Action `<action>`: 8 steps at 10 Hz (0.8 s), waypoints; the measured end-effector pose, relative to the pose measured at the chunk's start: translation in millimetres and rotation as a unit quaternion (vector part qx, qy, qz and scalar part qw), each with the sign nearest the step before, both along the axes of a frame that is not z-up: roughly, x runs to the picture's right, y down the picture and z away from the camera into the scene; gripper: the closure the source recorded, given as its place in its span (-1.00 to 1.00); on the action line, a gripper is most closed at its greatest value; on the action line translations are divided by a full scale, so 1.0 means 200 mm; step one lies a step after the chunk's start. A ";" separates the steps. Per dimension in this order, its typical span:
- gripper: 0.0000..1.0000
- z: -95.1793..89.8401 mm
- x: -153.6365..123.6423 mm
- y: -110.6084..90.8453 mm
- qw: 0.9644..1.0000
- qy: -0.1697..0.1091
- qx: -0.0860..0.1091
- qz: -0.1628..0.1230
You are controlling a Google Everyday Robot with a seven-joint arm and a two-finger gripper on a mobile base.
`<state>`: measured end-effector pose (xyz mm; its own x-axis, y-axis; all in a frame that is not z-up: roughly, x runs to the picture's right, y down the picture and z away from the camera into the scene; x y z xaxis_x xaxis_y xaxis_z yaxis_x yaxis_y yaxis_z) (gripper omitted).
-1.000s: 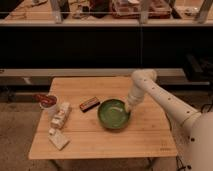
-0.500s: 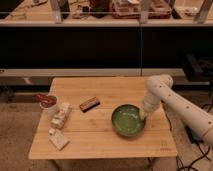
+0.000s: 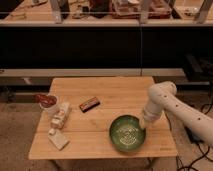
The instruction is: Drag the ceramic bowl in a circle
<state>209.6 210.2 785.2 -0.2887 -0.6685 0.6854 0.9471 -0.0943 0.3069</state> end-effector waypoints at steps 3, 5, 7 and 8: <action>1.00 -0.03 -0.29 0.04 0.998 -0.052 -0.004 -0.031; 1.00 0.00 -0.55 0.01 0.995 -0.090 -0.002 -0.048; 1.00 0.06 -0.78 -0.09 0.991 -0.119 0.003 -0.055; 1.00 0.12 -0.86 -0.15 0.990 -0.129 0.006 -0.052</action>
<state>37.0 180.2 808.8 -0.5212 -0.6338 0.5716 0.8222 -0.1935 0.5353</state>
